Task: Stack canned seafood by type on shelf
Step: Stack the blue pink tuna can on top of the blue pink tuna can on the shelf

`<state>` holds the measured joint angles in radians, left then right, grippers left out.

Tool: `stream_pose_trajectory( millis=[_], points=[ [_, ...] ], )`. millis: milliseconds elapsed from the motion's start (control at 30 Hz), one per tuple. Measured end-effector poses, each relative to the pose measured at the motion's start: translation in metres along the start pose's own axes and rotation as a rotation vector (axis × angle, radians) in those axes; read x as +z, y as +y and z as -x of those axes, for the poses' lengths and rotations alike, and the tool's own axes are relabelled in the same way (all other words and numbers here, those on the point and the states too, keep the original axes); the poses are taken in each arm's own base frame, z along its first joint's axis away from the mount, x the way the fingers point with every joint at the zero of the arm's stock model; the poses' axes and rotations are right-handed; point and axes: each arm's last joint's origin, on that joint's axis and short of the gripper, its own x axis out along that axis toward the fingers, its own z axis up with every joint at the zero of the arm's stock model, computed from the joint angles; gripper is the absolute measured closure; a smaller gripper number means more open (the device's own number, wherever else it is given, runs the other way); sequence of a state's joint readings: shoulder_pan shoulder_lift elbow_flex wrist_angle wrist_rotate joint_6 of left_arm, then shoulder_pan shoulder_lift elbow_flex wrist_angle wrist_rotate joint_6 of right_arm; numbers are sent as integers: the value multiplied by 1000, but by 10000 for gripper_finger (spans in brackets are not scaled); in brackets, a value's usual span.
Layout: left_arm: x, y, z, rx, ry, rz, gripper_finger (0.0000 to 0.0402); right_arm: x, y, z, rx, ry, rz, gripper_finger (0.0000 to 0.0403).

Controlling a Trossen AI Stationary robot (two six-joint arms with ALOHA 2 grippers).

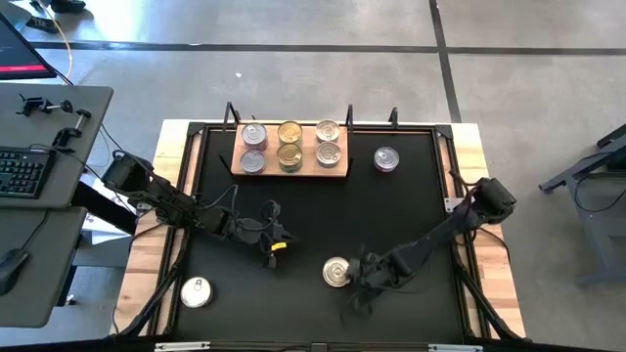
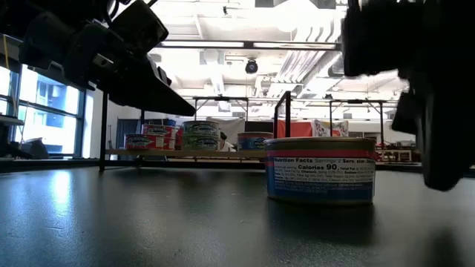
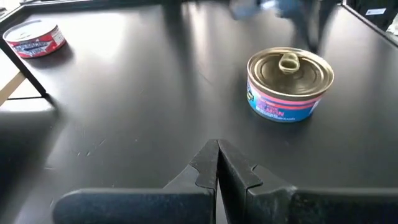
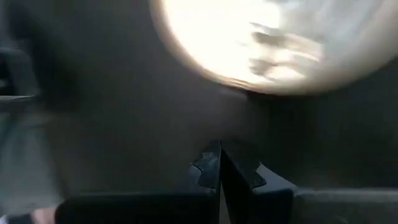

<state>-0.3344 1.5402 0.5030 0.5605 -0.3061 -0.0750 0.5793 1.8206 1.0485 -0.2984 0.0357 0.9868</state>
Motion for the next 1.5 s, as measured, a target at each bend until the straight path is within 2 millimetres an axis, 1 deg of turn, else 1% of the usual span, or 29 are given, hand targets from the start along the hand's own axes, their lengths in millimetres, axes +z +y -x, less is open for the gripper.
stream_pose_trajectory(
  millis=[67, 100, 167, 233, 333, 467, 533, 567, 633, 733, 800, 900, 967, 1033, 1100, 1167, 1233, 1300, 1367, 1433, 1500],
  points=[
    [1, 0, 0, 0, -9, 2, 401, 3, 8, -6, 80, -42, 49, 403],
    [2, 0, 0, -1, -15, 5, 401, 5, 9, -9, 88, -57, 57, 403],
    [2, 0, 0, -1, -18, 6, 401, 7, 2, -15, 48, -62, 32, 403],
    [2, 0, 0, -1, -16, 5, 401, 9, -9, -18, -21, -21, -15, 403],
    [2, 0, 0, -1, -17, 6, 401, 13, -22, -14, -180, -66, -70, 403],
    [1, 0, 0, -1, -14, 7, 401, 19, -37, -6, -411, -302, -106, 403],
    [2, 0, 0, -1, -15, 7, 401, 24, -36, 1, -436, -400, -132, 403],
    [2, 0, 0, -1, -15, 8, 401, 24, -35, 6, -428, -409, -136, 403],
    [2, 0, 0, -1, -17, 8, 401, 23, -32, 7, -399, -371, -127, 403],
    [2, 0, 0, -1, -19, 10, 401, 21, -33, 4, -336, -247, -143, 403],
    [2, 0, 0, -2, -20, 10, 401, 18, -29, 3, -264, -162, -148, 403],
    [2, 0, 0, -1, -20, 10, 401, 12, -19, 0, -149, -67, -99, 403],
    [2, 0, 0, -2, -21, 10, 401, 12, -12, -3, -67, -55, -59, 403],
    [2, 0, 0, -2, -20, 10, 401, 14, -9, -7, -33, -73, -15, 403],
    [2, 0, 0, -2, -21, 10, 401, 19, -9, -8, -39, -120, -5, 403],
    [1, 0, -1, -1, -19, 10, 401, 24, -16, -8, -100, -155, -20, 403],
    [0, -1, -1, -2, -16, 16, 401, 28, -26, -7, -212, -225, -49, 403],
    [-1, -1, -3, -4, -14, 20, 401, 33, -36, -4, -353, -347, -92, 403],
    [-2, -1, -3, -4, -3, 20, 401, 40, -42, -2, -432, -471, -145, 403],
    [-2, -1, -3, -5, -7, 29, 401, 46, -46, 0, -469, -547, -165, 403],
    [-2, -2, -3, -8, -5, 28, 401, 52, -46, 0, -447, -564, -158, 403]
  ],
)
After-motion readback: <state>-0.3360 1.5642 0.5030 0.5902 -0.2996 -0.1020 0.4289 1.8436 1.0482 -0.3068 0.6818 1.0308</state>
